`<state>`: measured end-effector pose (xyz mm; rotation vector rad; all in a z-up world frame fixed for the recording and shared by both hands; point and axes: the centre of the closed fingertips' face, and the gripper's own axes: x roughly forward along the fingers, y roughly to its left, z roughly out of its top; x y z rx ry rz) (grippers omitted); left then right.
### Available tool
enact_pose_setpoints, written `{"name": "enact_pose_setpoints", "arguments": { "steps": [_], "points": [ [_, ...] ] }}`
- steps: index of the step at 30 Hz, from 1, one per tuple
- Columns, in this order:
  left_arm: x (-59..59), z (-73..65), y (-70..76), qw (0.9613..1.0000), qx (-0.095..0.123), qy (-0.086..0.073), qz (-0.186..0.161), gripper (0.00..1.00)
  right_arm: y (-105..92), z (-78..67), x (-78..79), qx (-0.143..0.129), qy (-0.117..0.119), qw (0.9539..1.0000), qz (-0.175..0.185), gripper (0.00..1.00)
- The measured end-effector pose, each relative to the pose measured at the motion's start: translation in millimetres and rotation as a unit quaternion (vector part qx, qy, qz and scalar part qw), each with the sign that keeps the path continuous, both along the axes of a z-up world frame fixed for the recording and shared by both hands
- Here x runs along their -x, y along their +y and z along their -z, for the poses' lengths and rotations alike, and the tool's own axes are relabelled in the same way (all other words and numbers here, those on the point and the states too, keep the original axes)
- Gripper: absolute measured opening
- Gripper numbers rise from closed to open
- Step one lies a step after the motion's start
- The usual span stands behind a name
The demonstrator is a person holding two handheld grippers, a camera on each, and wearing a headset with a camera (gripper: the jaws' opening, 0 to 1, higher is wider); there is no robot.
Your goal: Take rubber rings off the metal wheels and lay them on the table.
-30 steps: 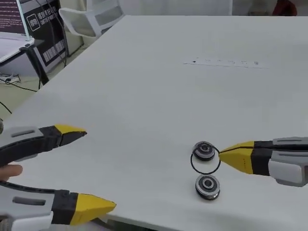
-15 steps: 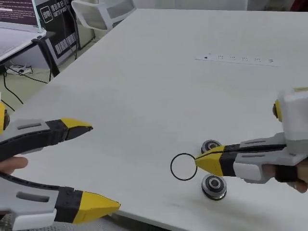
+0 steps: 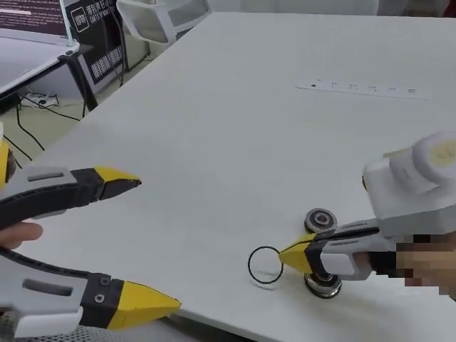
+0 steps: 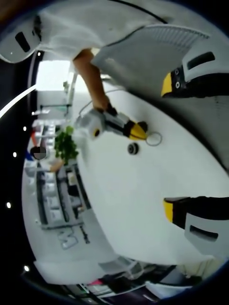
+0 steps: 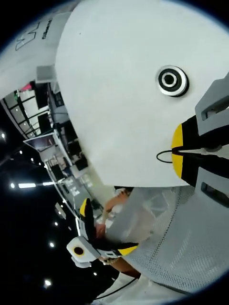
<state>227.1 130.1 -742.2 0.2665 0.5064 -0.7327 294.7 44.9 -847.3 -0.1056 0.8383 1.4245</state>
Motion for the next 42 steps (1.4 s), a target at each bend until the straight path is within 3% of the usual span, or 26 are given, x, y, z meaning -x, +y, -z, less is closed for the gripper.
{"name": "enact_pose_setpoints", "arguments": {
  "steps": [2,10,20,31,34,42],
  "points": [
    [0.5,0.1,1.0,1.0,-0.002,-0.001,-0.001,0.86,-2.1,6.5,-5.6,0.018,-0.015,0.9997,0.006,0.0],
    [0.9,1.5,4.1,1.0,-0.007,0.002,-0.006,0.86,-3.2,8.7,-5.7,0.022,-0.017,0.9996,0.004,0.0],
    [0.4,3.9,1.6,0.9998,-0.017,0.007,-0.002,0.86,-8.7,11.6,-8.6,0.036,-0.027,0.999,0.001,0.08],
    [-2.0,0.6,-1.8,0.9998,-0.021,0.005,0.005,0.86,-16.8,-4.8,-15.4,0.014,-0.047,0.9987,0.009,0.11],
    [-3.1,0.7,-4.5,0.9998,-0.019,0.006,0.009,0.86,-22.3,-11.7,-17.1,0.004,-0.061,0.9981,0.012,0.11],
    [-9.3,-0.2,-10.6,0.9992,-0.027,0.008,0.029,0.86,-44.6,-22.6,-18.8,-0.009,-0.063,0.9976,0.029,0.15]
  ]
}}
